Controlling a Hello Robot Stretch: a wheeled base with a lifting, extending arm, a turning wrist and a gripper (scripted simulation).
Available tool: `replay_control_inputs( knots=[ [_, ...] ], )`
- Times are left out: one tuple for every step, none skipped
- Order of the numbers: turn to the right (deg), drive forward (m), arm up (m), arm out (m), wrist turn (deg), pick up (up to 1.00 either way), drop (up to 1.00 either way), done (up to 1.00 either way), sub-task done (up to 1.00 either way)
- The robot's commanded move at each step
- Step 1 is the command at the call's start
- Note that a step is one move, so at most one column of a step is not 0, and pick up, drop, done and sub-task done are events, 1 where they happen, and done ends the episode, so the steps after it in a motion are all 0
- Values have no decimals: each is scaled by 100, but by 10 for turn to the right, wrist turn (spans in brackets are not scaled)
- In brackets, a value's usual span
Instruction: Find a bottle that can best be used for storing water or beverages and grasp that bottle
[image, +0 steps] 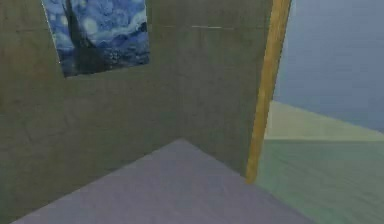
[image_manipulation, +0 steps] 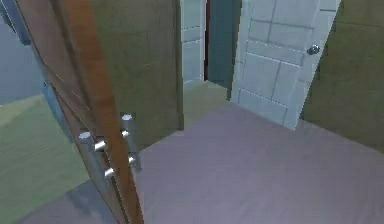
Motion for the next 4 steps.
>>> replay_control_inputs(
  knots=[
    [240,0,0,0,0,0,0,0,0],
    [0,40,0,0,0,0,0,0,0],
    [60,0,0,0,0,0,0,0,0],
    [0,100,0,0,0,0,0,0,0]
  ],
)
